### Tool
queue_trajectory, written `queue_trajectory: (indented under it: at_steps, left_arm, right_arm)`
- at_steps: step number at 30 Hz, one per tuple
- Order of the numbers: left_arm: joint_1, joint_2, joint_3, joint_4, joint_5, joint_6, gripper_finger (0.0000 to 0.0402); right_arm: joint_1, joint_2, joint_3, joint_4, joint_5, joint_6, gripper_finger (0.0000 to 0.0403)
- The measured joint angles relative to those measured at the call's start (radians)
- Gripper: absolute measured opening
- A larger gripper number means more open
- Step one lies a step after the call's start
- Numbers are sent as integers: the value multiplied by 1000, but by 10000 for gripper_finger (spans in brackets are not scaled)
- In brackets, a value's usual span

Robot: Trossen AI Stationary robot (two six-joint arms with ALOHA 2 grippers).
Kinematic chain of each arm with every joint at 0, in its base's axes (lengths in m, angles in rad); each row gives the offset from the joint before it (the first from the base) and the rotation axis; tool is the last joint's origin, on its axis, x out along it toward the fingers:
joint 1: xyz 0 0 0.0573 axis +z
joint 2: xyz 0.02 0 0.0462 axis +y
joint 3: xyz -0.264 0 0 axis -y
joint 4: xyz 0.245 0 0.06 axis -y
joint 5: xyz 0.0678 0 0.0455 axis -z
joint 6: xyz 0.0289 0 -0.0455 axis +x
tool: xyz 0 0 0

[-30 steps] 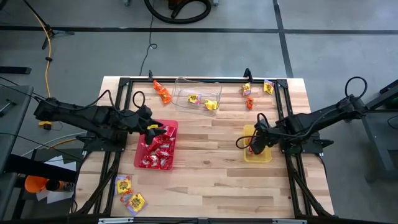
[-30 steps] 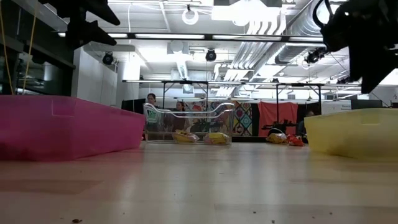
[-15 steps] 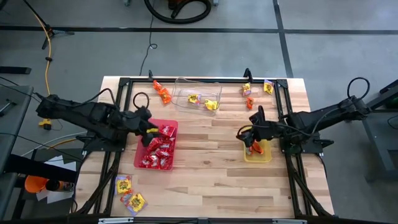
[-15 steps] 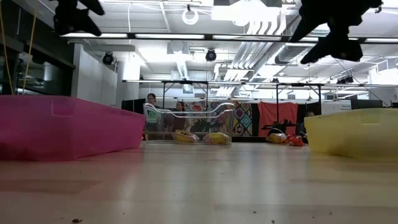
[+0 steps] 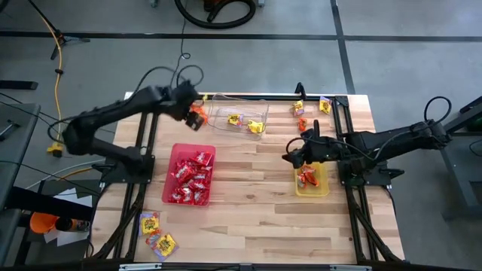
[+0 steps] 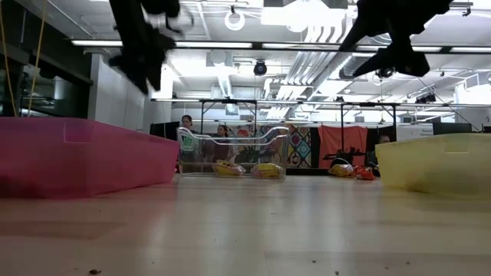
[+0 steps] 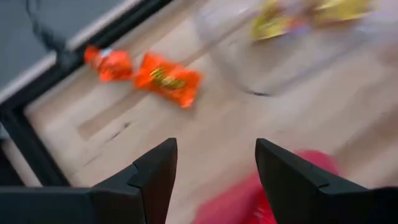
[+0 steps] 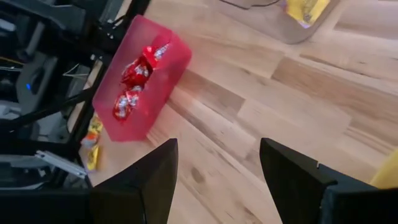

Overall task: Sort candy
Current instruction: Put the orange candy into the yellow bin

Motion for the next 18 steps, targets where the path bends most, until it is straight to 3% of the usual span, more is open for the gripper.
queue_trajectory:
  at_steps: [4,9,11,18]
  left_arm:
    - [187,115,-44,56,87,46,204]
    - [343,197,-105,232,248,79,204]
    - [386,231,-112,295,296,82,204]
    - [442,373,-114,333,300,30,204]
  right_arm:
    - [0,0,0,4,-35,-26,222]
    - [0,0,0,3,-36,-23,222]
    - [0,0,0,3,-26,-20,222]
    - [-2,0,0,2,106,74,222]
